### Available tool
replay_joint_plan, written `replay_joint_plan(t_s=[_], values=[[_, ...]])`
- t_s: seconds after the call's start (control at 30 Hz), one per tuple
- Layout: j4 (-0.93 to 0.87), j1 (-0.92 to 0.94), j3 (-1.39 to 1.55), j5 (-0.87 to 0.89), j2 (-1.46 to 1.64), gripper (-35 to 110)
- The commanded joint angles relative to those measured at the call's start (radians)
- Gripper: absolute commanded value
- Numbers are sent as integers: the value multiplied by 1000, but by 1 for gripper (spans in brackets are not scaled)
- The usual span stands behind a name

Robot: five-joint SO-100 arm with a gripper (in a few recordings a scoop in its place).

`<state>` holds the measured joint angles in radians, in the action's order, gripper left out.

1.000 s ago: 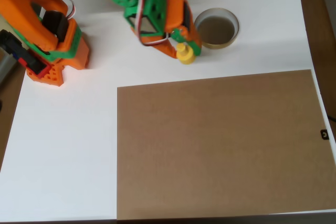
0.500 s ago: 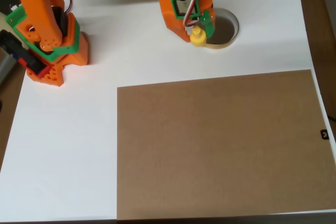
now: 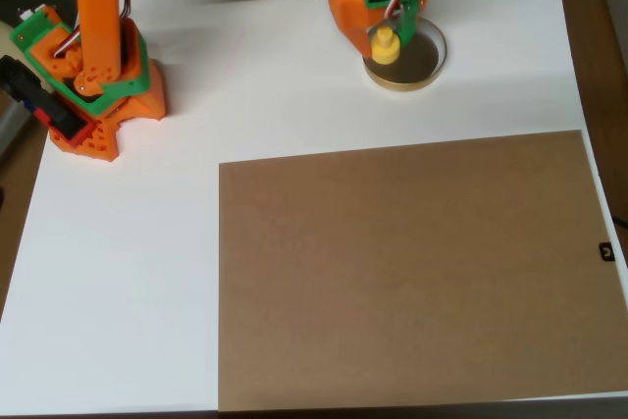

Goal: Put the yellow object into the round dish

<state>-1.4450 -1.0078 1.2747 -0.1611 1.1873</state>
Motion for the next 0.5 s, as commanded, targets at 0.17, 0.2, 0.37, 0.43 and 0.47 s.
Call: replay_joint_plan(t_s=[0.17,0.2,0.37,0.43,0.47], values=[[-72,-46,-250,-12,-91,0],[-80,-48,-273,-12,-109,0],[-109,-55,-376,-12,-193,0],[-109,-55,-396,-11,-212,0],[-110,-55,-405,-9,-218,0]])
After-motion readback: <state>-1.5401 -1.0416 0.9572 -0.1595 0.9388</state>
